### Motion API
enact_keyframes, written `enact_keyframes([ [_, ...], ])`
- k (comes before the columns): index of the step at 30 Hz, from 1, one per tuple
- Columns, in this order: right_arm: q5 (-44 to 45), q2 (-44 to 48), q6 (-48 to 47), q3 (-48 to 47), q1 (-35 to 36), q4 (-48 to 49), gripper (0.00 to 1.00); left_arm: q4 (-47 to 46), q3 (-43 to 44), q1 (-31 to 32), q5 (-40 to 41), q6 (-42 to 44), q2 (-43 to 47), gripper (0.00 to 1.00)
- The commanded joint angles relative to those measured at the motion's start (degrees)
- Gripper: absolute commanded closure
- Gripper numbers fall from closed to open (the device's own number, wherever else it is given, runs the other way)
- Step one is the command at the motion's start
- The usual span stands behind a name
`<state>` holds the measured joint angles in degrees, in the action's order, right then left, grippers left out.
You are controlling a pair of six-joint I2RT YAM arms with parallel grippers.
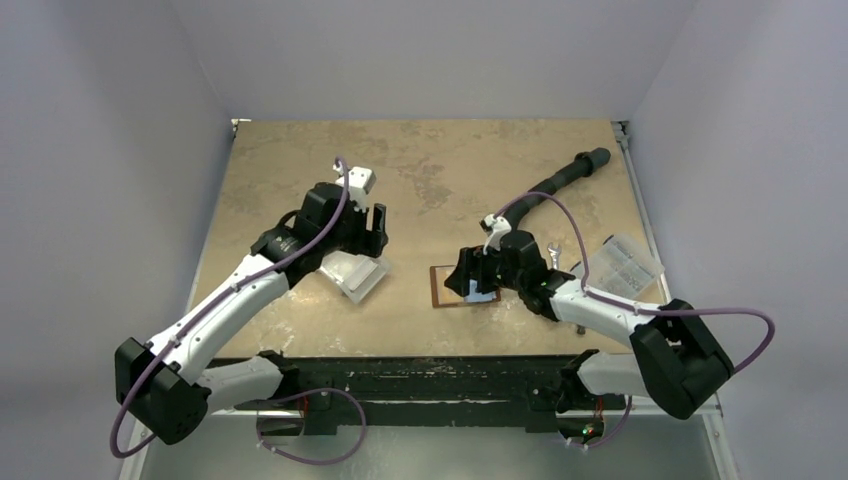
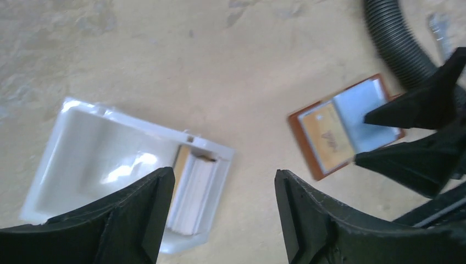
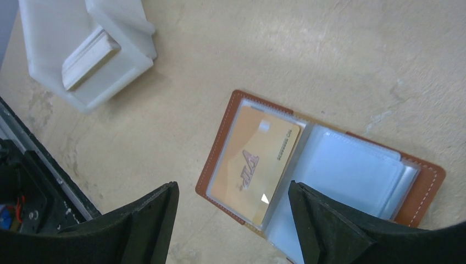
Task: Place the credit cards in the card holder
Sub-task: Pick up the credit card from the storage box.
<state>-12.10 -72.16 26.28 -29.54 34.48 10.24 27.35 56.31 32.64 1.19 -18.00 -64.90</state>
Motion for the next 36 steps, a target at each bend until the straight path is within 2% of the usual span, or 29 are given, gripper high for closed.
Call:
enact_keyframes([
  [1,-4.03,-0.87,-0.79,2.34,-0.35,7.36,0.18,9.39,0.38,-2.07,9.51,6.50,-2.44,0.23],
  [6,-3.99,0.06,-0.98,3.60,-0.71,8.09,0.18,8.46,-1.44,-6.84,4.03,6.84,-7.49,0.15],
  [17,-4.14,1.85,-0.93,4.75,-1.16,9.36,0.18,4.54,-2.89,-10.62,-13.91,9.46,-17.50,0.14],
  [27,-4.16,2.05,-0.88,5.06,-1.37,9.62,0.18,3.35,-3.12,-13.30,-21.39,11.78,-22.91,0.11],
  [36,-4.32,1.08,-0.88,4.76,-1.36,9.80,0.18,4.71,-2.66,-13.32,-25.81,12.36,-22.79,0.22],
])
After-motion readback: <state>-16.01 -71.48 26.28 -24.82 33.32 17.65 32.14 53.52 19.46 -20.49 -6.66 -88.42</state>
